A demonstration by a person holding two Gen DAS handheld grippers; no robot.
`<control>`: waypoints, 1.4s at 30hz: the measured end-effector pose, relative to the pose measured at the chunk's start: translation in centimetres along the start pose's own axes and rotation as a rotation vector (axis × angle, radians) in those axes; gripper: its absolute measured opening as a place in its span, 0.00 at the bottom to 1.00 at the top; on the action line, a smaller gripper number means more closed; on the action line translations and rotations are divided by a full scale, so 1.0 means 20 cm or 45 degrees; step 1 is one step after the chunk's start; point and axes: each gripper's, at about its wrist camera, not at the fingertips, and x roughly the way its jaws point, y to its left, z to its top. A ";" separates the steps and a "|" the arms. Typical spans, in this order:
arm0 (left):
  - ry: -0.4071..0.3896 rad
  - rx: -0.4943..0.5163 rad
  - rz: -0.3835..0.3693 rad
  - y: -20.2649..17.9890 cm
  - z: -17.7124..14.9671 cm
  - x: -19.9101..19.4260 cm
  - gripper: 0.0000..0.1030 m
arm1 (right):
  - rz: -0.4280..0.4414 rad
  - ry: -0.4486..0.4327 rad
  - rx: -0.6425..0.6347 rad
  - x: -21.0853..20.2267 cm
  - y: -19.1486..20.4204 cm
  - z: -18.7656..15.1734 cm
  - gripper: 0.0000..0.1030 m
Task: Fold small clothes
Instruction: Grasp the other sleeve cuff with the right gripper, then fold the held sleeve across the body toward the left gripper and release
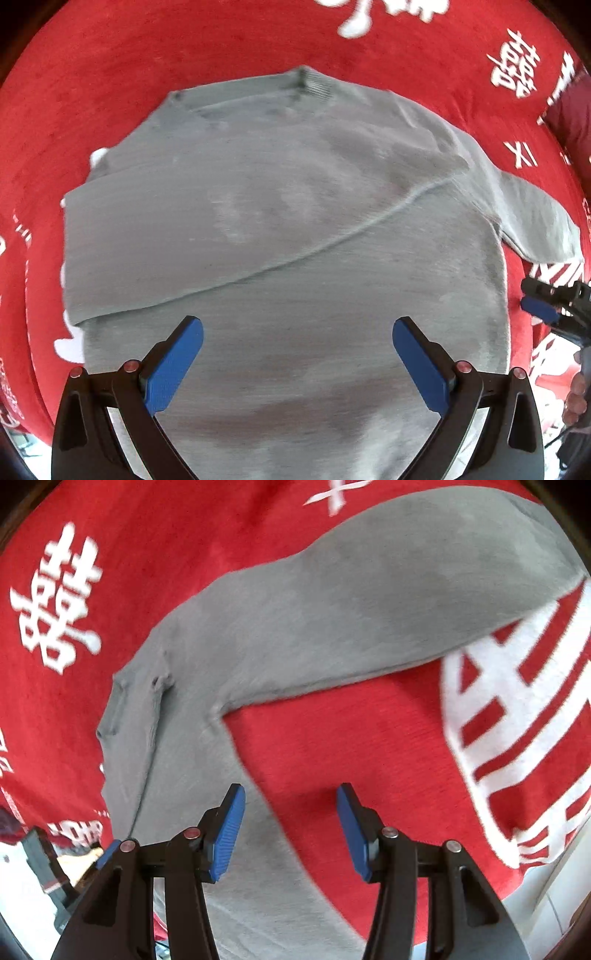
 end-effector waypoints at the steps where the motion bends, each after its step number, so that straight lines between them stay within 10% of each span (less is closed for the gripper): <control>1: 0.005 0.011 -0.002 -0.03 0.00 0.00 1.00 | 0.009 -0.015 0.020 -0.03 -0.04 0.01 0.54; 17: 0.045 0.201 -0.079 -0.52 0.04 0.10 1.00 | 0.204 -0.387 0.435 -0.34 -0.65 0.20 0.54; 32: 0.020 0.186 -0.087 -0.61 0.07 0.10 1.00 | 0.392 -0.547 0.457 -0.48 -0.64 0.41 0.55; 34: -0.002 0.165 -0.091 -0.60 0.08 0.08 1.00 | 0.437 -0.507 0.503 -0.44 -0.64 0.43 0.45; 36: -0.016 0.137 -0.087 -0.58 0.10 0.08 1.00 | 0.409 -0.482 0.514 -0.42 -0.63 0.45 0.10; 42: -0.055 0.099 -0.069 -0.49 0.12 0.04 1.00 | 0.524 -0.463 0.389 -0.45 -0.47 0.46 0.09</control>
